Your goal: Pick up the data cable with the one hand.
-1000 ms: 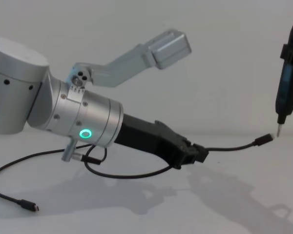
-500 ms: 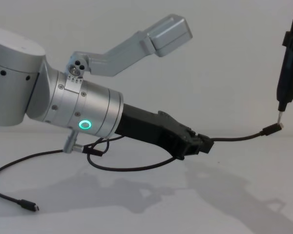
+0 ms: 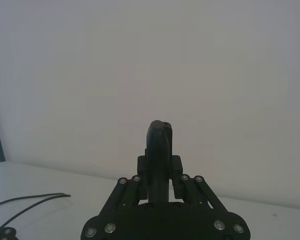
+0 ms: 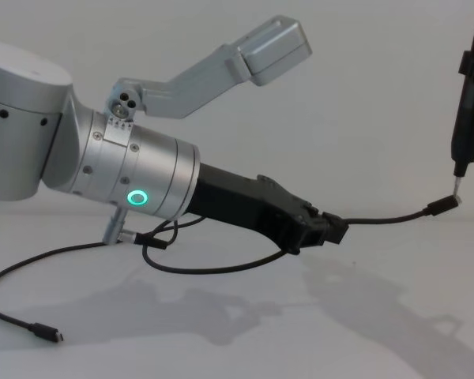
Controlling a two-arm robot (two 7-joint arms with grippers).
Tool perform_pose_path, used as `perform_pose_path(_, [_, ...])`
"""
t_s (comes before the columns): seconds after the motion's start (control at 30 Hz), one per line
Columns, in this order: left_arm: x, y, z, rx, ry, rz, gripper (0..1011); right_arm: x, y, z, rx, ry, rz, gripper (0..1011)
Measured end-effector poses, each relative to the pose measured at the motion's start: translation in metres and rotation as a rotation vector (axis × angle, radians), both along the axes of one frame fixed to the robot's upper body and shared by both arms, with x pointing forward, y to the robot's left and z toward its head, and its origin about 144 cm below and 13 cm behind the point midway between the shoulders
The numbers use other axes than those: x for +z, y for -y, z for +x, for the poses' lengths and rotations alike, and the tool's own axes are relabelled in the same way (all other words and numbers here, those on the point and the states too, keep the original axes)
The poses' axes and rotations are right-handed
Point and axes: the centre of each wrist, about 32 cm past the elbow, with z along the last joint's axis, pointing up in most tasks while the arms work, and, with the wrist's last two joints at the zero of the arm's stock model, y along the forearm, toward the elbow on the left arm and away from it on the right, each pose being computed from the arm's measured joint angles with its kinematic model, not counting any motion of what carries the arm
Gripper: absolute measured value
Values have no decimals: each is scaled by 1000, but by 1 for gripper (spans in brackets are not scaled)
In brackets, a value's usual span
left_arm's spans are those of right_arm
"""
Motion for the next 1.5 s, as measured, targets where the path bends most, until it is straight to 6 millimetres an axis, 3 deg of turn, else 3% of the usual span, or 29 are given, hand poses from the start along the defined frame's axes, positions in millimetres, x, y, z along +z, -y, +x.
perform_pose_path(1.5, [1, 0, 0, -4, 2, -2, 49, -3, 0, 2, -4, -16, -23, 274])
